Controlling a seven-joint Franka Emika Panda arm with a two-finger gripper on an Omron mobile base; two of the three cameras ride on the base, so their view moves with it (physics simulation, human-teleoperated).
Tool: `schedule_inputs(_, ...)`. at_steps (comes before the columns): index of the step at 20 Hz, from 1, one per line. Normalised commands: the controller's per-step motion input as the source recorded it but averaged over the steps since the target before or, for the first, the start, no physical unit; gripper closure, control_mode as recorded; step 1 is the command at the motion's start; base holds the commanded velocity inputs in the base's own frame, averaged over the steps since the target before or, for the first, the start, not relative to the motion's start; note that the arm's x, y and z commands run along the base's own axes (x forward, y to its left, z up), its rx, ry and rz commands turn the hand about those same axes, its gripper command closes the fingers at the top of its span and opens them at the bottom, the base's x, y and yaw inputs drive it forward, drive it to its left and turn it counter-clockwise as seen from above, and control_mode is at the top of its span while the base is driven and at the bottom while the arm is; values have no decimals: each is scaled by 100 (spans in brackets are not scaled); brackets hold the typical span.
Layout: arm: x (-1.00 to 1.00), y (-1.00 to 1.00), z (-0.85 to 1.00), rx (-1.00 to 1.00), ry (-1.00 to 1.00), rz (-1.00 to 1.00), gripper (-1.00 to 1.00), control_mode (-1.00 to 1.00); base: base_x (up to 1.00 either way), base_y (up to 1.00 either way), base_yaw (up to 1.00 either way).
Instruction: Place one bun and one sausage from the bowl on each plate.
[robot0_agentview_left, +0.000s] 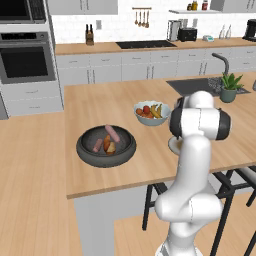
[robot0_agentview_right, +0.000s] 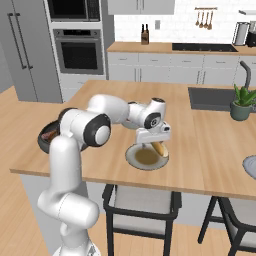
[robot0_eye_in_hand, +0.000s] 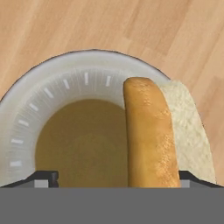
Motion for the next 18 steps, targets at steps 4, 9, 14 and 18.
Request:
schedule_inputs(4, -9, 0, 22, -7, -1, -1, -100, -100, 0, 0, 0)
schedule_inputs(9, 0, 0, 0, 2, 11, -2, -100, -100, 0, 0, 0)
schedule_inputs(14, -10, 1, -10, 18, 3, 0, -100, -100, 0, 0, 0)
schedule_inputs(18, -3, 3, -27, 12, 4, 0, -100, -100, 0, 0, 0)
